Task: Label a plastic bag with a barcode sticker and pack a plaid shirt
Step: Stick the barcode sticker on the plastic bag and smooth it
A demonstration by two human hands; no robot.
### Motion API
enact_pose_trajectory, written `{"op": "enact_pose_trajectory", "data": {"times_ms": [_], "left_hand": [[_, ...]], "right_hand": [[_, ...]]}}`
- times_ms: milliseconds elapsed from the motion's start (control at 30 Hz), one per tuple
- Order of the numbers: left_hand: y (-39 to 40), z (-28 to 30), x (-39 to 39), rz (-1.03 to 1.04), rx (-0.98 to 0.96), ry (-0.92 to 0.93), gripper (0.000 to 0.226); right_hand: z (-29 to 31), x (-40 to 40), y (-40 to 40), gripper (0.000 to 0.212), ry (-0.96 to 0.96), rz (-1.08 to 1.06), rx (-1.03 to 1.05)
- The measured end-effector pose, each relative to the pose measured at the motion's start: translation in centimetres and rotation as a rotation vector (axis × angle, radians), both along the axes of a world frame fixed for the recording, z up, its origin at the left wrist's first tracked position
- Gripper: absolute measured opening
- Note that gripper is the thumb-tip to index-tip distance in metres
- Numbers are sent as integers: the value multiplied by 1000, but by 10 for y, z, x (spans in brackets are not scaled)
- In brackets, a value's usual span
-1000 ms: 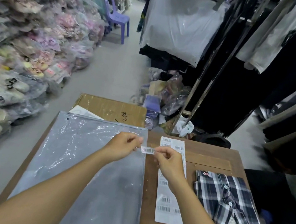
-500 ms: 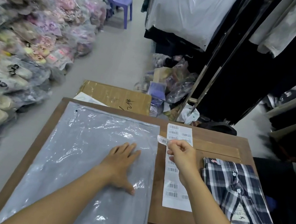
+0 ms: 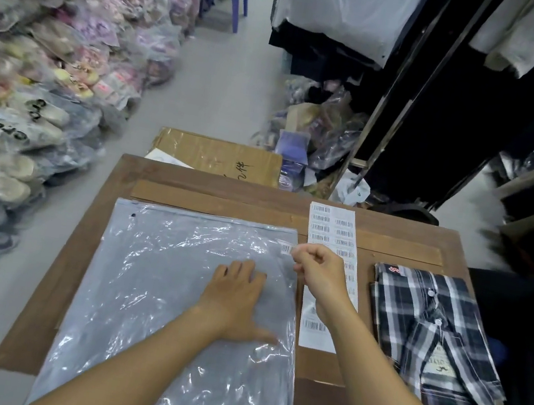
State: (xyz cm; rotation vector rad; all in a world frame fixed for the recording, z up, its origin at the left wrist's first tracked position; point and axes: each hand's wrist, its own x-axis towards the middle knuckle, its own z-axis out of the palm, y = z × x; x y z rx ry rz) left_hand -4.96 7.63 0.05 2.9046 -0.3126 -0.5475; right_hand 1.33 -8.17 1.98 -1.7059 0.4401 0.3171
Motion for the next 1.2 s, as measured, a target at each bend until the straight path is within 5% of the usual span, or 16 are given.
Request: {"op": "enact_pose_trajectory", "data": {"times_ms": [100, 167, 233, 300, 467, 700, 967, 1200], "left_hand": [[2, 13, 22, 443, -437, -72, 60], [4, 21, 39, 713, -770, 37, 48], [4, 25, 51, 829, -1051, 196, 41], [3, 26, 58, 848, -1134, 255, 34], [6, 17, 64, 833, -1148, 223, 4], [9, 0, 80, 697, -955, 150, 17], [4, -20, 109, 778, -746, 139, 26], [3, -22, 117, 793, -685, 185, 33]], "right_hand": [[-1, -2, -1, 5, 2, 5, 15], [0, -3, 0, 3, -5, 20, 26], [1, -4, 2, 5, -18, 40, 43], [1, -4, 4, 8, -39, 70, 31], [-5, 2, 6, 11, -53, 72, 0], [-24, 18, 6, 12, 31, 11, 25], [-45, 46, 5, 4, -52, 138, -329], [-54, 49, 4, 4, -77, 187, -441]]}}
